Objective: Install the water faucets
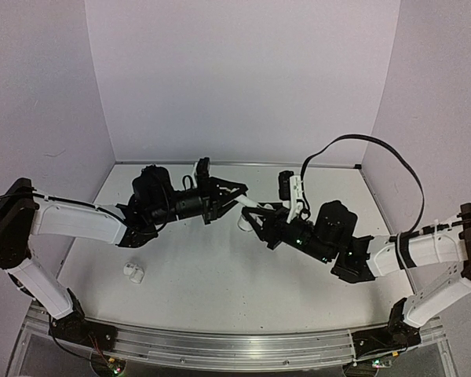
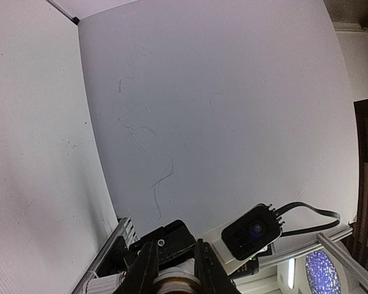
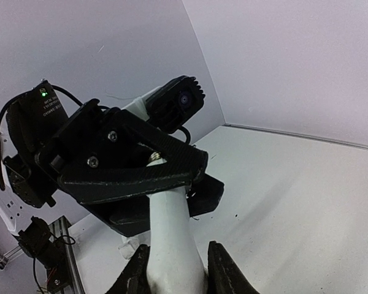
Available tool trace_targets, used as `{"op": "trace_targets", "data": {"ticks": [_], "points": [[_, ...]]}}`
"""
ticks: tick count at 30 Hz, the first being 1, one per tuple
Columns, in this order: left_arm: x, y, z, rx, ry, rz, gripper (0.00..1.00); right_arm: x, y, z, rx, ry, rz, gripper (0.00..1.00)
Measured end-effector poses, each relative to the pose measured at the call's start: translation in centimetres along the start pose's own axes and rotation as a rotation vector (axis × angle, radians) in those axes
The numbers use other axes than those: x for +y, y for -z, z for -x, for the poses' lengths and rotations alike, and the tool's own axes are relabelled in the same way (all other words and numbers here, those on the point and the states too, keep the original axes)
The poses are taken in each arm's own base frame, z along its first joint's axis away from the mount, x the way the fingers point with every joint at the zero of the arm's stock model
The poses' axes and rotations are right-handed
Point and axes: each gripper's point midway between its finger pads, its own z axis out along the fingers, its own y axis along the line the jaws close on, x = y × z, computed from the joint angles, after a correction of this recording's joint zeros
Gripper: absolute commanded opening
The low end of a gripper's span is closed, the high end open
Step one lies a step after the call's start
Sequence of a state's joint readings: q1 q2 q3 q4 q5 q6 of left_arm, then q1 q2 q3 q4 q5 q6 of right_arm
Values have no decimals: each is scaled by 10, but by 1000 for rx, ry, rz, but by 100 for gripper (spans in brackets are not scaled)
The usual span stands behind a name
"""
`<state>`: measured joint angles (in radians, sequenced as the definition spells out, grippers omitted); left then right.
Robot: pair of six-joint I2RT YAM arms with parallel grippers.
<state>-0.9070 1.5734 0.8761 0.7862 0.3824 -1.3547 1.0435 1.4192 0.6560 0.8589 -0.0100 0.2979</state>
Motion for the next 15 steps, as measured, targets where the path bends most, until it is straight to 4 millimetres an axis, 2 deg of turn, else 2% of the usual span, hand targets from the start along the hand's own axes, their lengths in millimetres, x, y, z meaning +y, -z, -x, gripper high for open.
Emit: {"op": "trace_targets", "data": {"ticks": [10, 13, 15], "points": [[-6, 0, -1, 11, -1, -27, 0, 2, -12, 6, -33, 7, 2, 38], [-7, 0, -1, 12, 1, -31, 0, 3, -13, 7, -39, 9, 4, 34], [-8, 1, -1, 12, 2, -34, 0, 3, -13, 8, -44, 11, 6, 23]]}}
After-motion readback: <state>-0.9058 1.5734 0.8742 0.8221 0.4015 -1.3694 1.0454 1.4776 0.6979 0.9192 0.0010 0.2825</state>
